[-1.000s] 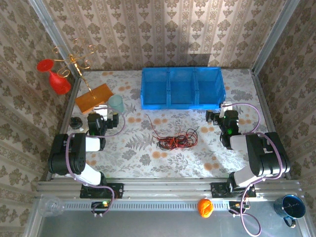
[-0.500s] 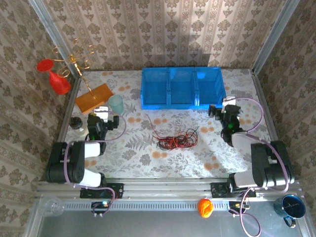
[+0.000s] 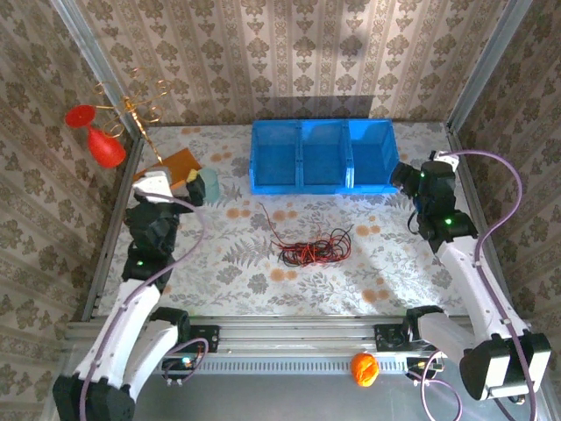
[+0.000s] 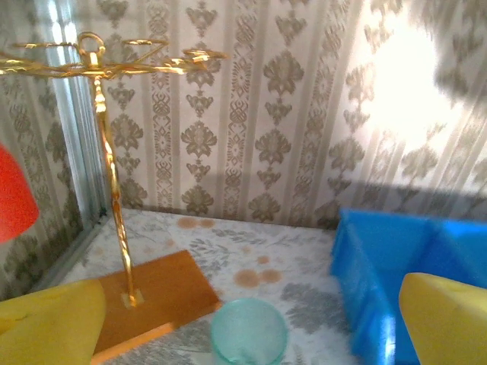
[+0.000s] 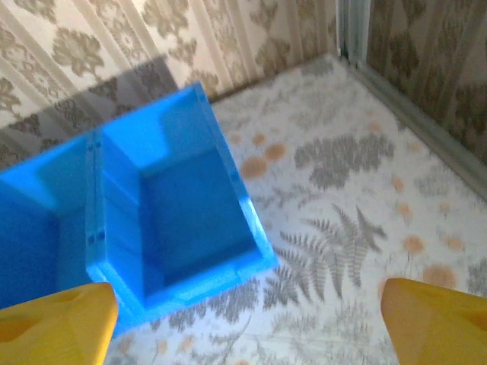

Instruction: Untangle the cables

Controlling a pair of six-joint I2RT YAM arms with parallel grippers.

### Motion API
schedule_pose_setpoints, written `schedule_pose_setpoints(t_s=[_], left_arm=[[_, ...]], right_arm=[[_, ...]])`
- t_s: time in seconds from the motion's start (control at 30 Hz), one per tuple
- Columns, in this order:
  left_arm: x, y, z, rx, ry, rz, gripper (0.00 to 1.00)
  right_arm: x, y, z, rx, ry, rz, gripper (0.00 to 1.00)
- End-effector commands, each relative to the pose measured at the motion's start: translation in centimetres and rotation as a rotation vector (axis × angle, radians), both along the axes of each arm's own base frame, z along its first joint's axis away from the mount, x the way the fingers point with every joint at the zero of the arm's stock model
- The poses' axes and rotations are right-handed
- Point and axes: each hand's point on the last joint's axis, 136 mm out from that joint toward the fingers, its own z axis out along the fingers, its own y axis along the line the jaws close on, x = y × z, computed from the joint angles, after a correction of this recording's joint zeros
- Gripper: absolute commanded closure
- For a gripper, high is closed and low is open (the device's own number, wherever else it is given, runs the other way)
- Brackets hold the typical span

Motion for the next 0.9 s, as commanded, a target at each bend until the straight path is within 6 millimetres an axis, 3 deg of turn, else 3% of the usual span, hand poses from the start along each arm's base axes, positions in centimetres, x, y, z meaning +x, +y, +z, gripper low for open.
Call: schedule_pose_setpoints(t_s=[0.0, 0.07, 0.17, 0.33, 0.5, 0.7, 0.87], left_arm=[[-2.6, 0.4, -2.1, -0.281, 0.146, 0.007, 0.0], [-3.6, 1.1, -2.5, -0.432, 0.105, 0.027, 0.0], [-4.4, 0.1, -2.1, -0.449, 0.033, -0.067, 0.0], [-4.1, -2.6, -3.8, -0.431, 0.188, -0.182, 0.0], [-3.3, -8.1, -9.4, -0.391, 0.461, -0.353, 0.0], [-5.2, -14.6, -14.0, -0.212, 0.579, -0.476, 0.0], [-5.6, -17.2, -17.2, -0.129, 0.676, -0.506, 0.0]], right_arm=[[-2.0, 1.9, -2.7, 0.078, 0.217, 0.075, 0.14], [-2.5, 2.7, -3.6, 0.085, 0.278, 0.124, 0.15], [-3.6, 4.3, -4.9, 0.145, 0.311, 0.194, 0.15], [-5.0, 8.2, -5.0, 0.216, 0.289, 0.379, 0.22], [-6.4, 12.1, -6.8, 0.096, 0.416, 0.515, 0.34], [-8.1, 16.4, -7.7, 0.031, 0.458, 0.666, 0.38], [-9.3, 18.9, -8.1, 0.015, 0.468, 0.767, 0.37]])
